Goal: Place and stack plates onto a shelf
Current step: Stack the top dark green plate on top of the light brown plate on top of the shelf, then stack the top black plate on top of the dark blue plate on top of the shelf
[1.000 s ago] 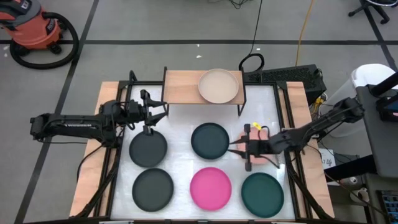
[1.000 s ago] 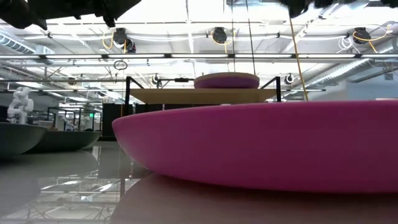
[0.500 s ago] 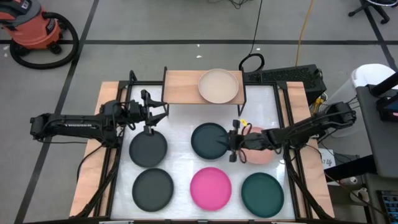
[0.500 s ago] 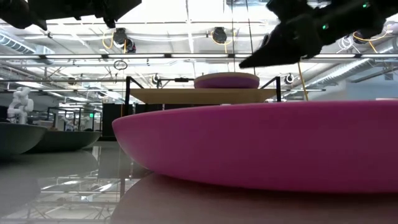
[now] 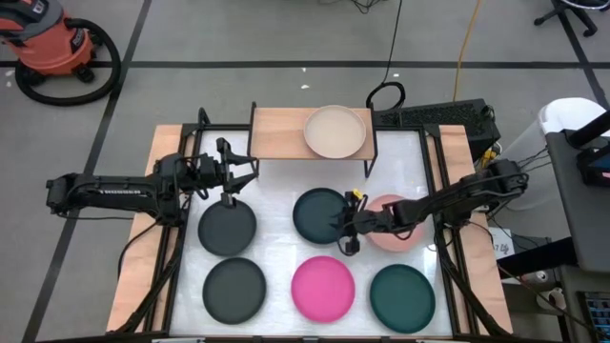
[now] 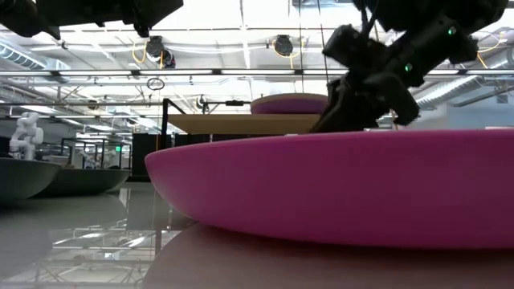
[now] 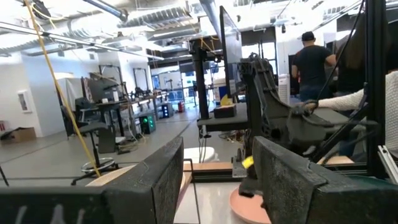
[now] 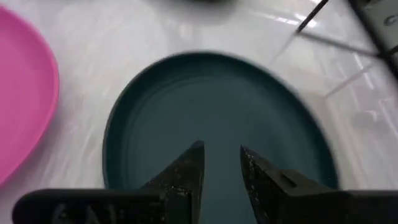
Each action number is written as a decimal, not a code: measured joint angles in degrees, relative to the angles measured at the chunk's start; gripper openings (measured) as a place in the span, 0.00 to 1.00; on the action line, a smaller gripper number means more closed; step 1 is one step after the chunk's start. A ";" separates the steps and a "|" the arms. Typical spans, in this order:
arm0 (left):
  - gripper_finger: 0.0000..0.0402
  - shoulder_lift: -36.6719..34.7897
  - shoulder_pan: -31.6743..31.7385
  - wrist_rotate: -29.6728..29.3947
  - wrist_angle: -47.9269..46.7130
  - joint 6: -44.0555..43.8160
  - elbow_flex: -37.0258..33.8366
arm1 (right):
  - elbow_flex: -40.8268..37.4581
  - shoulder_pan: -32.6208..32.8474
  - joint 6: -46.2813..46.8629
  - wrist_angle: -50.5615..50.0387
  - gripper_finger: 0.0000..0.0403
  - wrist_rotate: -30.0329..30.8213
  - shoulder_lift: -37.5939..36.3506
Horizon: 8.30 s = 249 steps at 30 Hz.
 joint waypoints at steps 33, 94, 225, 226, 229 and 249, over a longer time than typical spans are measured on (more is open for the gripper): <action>0.49 0.07 0.04 0.00 -1.05 -0.44 -0.02 | 0.31 5.40 12.84 5.82 0.43 -5.02 8.56; 0.49 0.07 0.04 0.00 -0.98 -0.57 -0.02 | 14.53 -23.51 -16.56 -5.90 0.07 -0.78 -9.84; 0.49 33.63 -36.82 -25.18 -95.53 -32.26 31.60 | 1.99 2.22 -4.10 7.99 0.46 -6.33 -25.67; 0.49 31.85 -38.83 -25.47 -95.07 -32.46 30.58 | 1.99 2.22 -4.10 7.89 0.46 -6.33 -25.67; 0.49 26.92 -44.36 -26.47 -93.55 -34.56 26.54 | 1.99 2.22 -4.05 7.82 0.46 -6.33 -25.67; 0.49 23.14 -64.30 -22.77 -80.36 -36.68 14.12 | 1.99 2.20 -4.05 8.15 0.46 -3.49 -25.67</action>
